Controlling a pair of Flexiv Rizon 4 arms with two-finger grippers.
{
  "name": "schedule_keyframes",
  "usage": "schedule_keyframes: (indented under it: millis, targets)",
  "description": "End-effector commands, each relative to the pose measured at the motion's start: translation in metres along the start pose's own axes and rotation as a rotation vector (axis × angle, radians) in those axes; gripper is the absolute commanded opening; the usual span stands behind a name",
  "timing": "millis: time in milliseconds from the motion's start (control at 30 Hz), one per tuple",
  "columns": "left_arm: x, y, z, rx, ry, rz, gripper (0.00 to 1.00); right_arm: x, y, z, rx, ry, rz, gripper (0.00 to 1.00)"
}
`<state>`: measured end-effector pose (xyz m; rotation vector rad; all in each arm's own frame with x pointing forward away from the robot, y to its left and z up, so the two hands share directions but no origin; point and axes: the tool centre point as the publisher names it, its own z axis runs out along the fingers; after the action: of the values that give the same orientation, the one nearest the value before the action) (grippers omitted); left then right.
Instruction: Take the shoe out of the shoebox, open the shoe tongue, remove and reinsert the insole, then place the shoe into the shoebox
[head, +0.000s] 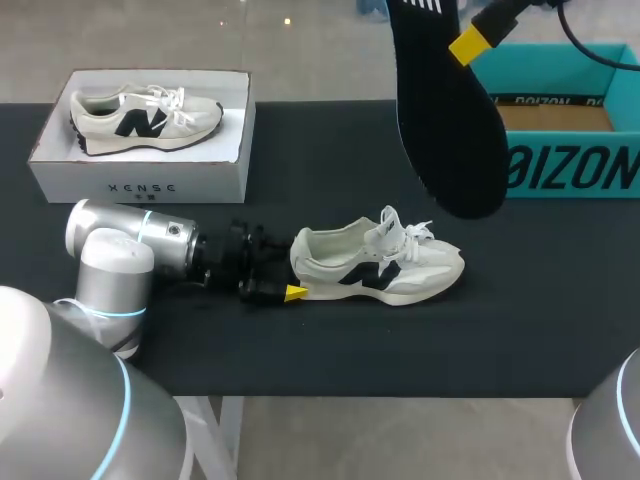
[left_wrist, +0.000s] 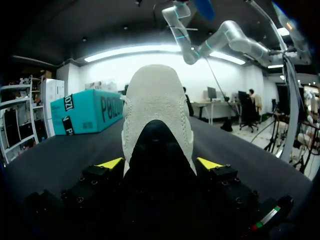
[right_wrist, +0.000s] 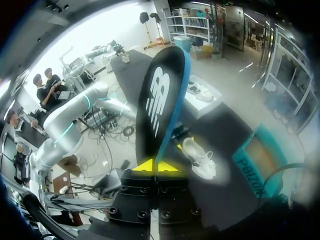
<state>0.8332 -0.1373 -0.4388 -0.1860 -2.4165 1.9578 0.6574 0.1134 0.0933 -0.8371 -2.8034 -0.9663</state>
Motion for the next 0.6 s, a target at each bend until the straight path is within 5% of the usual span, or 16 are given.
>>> schedule_keyframes:
  millis: [33,267,600]
  targets:
    - [0.004,0.000,0.001,-0.032,0.023,-0.005,1.00,0.000,0.002,0.000,0.004,0.000,0.002,0.00]
    - [0.008,-0.005,-0.002,-0.106,0.018,0.012,1.00,0.000,0.002,0.000,0.004,0.000,0.002,0.00]
    - [0.010,0.000,-0.024,-0.352,-0.046,0.026,1.00,0.000,0.002,0.000,0.004,0.000,0.002,0.00]
